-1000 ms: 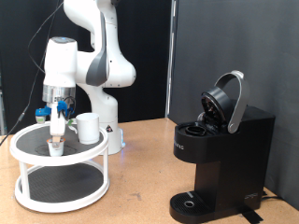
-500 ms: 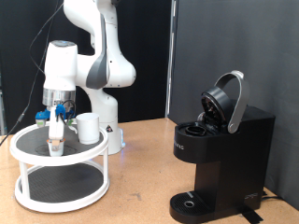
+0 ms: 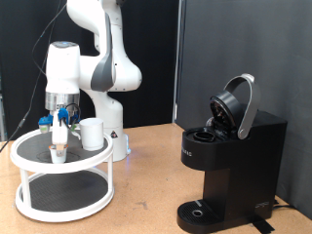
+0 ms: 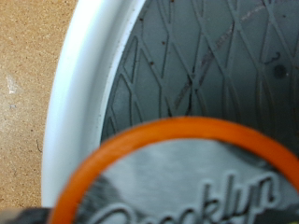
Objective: Make a cup of coffee with the keurig machine
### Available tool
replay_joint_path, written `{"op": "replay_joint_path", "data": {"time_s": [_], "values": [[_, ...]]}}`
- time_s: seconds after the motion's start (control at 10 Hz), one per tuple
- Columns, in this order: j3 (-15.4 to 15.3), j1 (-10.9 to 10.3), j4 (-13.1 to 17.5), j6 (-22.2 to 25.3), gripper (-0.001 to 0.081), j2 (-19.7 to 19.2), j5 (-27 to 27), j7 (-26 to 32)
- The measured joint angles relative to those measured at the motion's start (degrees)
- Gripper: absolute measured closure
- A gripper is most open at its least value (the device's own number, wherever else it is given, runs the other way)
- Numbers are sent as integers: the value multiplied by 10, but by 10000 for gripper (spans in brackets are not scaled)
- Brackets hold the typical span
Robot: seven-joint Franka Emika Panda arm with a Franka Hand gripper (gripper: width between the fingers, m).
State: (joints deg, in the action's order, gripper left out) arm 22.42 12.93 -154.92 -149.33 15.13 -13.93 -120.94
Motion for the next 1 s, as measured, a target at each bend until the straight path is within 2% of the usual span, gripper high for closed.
{"op": "replay_joint_path", "data": {"time_s": [0.1,0.2,0.4,0.7,0.9,1.0], "values": [[0,0,3,5,344,0,1,0],[0,0,5,9,408,0,1,0],[0,-1,16,38,408,3,11,3],[0,-8,58,138,408,28,64,43],[0,-9,85,205,408,47,70,61],[0,-9,82,200,408,47,70,59]]}}
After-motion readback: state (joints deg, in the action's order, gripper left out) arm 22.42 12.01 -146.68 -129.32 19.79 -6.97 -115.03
